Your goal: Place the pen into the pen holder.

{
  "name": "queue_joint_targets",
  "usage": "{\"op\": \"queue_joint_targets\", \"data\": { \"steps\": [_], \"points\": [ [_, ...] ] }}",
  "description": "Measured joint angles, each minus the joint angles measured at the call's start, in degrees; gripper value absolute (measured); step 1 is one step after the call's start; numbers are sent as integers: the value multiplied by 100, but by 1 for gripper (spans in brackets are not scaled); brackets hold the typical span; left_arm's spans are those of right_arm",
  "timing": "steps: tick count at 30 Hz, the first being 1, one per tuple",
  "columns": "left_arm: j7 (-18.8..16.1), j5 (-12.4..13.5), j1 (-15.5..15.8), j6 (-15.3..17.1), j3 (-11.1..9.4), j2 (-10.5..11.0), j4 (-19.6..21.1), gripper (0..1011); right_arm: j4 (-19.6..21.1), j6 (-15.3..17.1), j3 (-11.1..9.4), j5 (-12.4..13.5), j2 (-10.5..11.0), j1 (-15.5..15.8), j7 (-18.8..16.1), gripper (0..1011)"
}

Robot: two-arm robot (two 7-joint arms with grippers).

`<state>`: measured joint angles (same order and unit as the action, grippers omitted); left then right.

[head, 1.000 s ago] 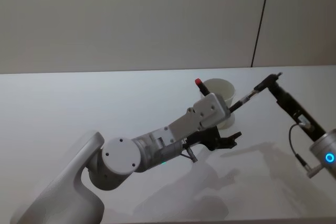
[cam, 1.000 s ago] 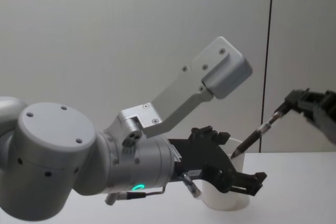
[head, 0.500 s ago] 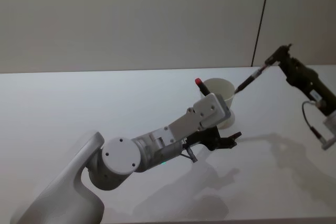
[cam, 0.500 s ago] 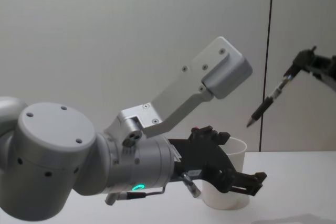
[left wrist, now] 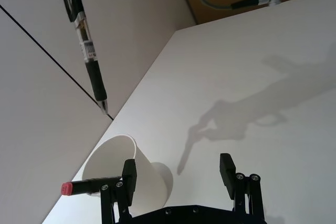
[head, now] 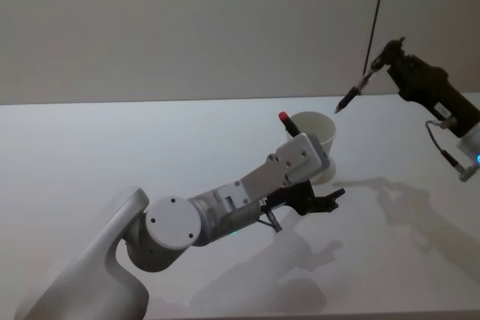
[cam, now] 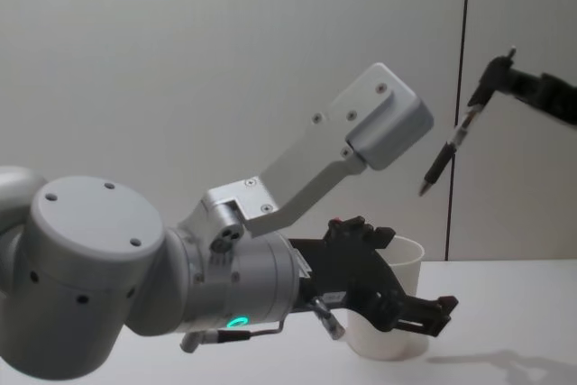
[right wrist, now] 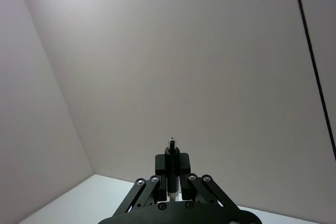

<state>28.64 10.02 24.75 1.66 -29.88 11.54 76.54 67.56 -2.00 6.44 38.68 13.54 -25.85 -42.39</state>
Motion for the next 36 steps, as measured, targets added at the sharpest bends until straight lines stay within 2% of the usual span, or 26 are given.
{"op": "queue_joint_targets", "data": {
  "steps": [5,6,9,18,30,34,36],
  "points": [
    [0,0,0,0,0,0,0,1004,-357,-86,98,-401,-46,-286,-176,132],
    [0,0,0,0,0,0,0,1004,-357,-86,98,-401,-46,-286,-176,132],
    [0,0,0,0,0,0,0,1004,-677,-161,187,-673,-97,-508,-290,132],
    [0,0,0,0,0,0,0,1004,-1521,-431,425,-1213,-261,-1019,-459,132],
    [0,0,0,0,0,0,0,1004,-2472,-793,711,-1650,-473,-1505,-483,133],
    [0,0,0,0,0,0,0,1004,-2682,-883,774,-1730,-522,-1604,-467,199],
    [0,0,0,0,0,0,0,1004,-2788,-922,806,-1762,-547,-1653,-458,277]
  ]
}}
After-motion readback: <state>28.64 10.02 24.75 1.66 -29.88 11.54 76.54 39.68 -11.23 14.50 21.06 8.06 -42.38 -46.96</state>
